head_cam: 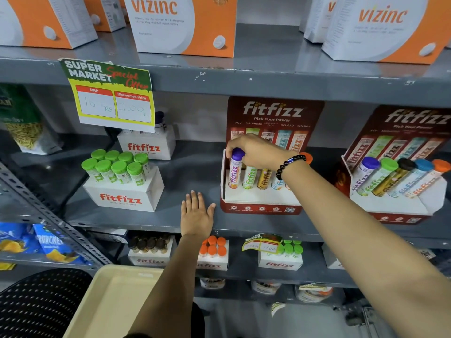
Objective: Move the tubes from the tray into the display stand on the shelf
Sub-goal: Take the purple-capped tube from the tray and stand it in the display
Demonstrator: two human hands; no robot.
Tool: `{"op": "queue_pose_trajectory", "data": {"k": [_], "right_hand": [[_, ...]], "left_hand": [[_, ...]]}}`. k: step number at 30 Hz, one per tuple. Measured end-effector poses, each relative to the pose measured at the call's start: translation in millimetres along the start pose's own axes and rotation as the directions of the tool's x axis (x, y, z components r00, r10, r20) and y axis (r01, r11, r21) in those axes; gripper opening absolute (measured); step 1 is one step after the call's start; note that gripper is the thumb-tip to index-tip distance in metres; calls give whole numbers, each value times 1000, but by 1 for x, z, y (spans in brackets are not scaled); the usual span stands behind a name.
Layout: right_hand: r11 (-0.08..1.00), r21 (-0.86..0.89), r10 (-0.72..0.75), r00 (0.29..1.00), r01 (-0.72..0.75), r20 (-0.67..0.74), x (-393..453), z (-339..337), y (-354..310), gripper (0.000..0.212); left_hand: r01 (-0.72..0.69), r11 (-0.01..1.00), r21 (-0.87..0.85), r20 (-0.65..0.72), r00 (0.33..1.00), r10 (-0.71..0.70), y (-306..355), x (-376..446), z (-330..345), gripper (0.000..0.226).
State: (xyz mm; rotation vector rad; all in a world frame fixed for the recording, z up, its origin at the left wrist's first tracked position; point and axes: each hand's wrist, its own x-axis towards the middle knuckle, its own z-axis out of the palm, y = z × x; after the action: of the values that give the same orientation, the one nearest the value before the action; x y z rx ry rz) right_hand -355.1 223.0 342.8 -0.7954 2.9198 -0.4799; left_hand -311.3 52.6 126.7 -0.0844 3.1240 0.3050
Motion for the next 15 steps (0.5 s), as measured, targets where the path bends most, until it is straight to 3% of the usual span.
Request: {"op": "queue_pose_trajectory", "data": {"k": [7,10,15], "right_hand": [[997,67,46,999,-46,-1,0,6,1,44],[991,55,124,991,-122,-42,0,4,2,57],[986,82,147,988,-143,-46,-1,3,2,39]], "left_hand": [[-4,1000,-2,23,1000,4,0,-1,-3,64],[3,1000,5,40,999,-3,1,-1,-3,64],[8,1000,8,39,999,-8,1,-1,-5,64]]}}
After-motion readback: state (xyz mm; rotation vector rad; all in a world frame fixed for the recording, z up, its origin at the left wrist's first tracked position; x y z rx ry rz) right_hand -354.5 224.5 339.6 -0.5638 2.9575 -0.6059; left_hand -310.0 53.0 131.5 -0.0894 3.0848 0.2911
